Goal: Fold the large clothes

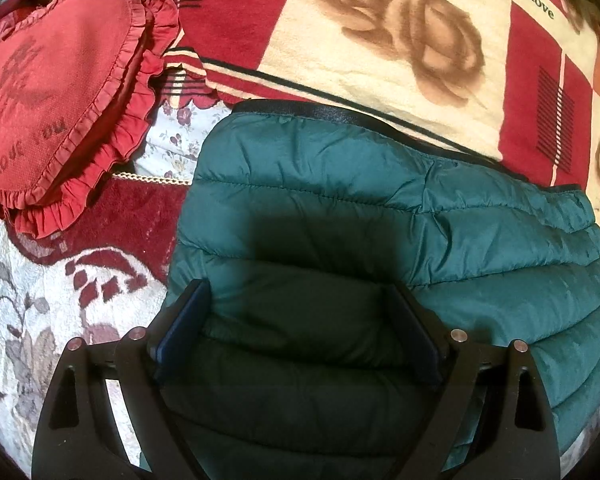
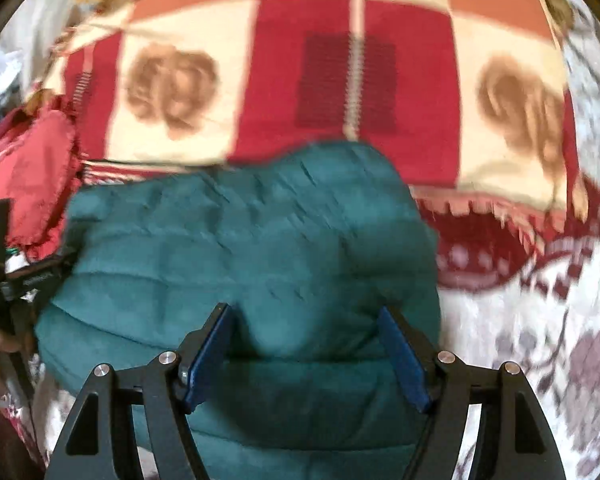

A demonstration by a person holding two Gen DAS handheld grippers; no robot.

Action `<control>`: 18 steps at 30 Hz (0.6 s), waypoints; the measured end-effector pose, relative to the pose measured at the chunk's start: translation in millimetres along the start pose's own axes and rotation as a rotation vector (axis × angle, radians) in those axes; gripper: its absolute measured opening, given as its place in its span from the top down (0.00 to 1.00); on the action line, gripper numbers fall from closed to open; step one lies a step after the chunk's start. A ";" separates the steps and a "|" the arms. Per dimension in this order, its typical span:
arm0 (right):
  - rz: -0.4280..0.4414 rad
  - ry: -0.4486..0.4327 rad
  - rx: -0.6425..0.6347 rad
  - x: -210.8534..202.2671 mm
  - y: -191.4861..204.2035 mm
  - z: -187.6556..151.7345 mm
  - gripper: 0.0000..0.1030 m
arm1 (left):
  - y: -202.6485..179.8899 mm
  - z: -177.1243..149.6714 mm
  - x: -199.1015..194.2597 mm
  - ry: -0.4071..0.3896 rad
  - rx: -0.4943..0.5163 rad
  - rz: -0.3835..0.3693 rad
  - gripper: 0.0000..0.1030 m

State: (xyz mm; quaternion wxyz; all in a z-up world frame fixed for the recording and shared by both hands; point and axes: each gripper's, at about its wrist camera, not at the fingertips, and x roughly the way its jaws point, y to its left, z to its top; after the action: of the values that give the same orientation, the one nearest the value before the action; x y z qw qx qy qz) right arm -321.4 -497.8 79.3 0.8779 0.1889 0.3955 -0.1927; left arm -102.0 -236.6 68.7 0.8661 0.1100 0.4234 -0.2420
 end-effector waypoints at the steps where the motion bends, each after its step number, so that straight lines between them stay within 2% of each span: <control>1: 0.009 0.004 0.014 5.4 -3.0 -1.9 0.27 | 0.2 0.1 0.1 0.002 0.000 0.000 0.11; 5: -0.027 0.015 -0.008 5.7 3.2 1.4 0.25 | 3.1 0.0 -1.8 0.013 -0.008 -0.007 0.11; 8: 0.015 0.005 0.032 -10.1 0.3 2.9 0.25 | 10.7 -1.4 -11.6 0.026 -0.038 -0.040 0.11; 12: 0.078 -0.025 0.079 -36.8 -8.0 -9.8 0.06 | 19.9 -10.9 -30.3 0.033 -0.040 -0.081 0.11; 15: 0.100 -0.013 0.105 -49.6 -15.8 -24.0 0.05 | 26.9 -20.5 -45.2 0.040 -0.027 -0.113 0.11; 18: 0.130 -0.008 0.180 -58.9 -30.7 -41.0 0.03 | 44.6 -33.4 -58.1 0.058 -0.085 -0.169 0.11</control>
State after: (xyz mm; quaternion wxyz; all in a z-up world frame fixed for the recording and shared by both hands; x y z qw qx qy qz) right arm -398.0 -493.1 93.7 0.8696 0.2916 0.3601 -0.1707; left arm -132.4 -166.2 93.2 0.8338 0.0439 0.4660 -0.2926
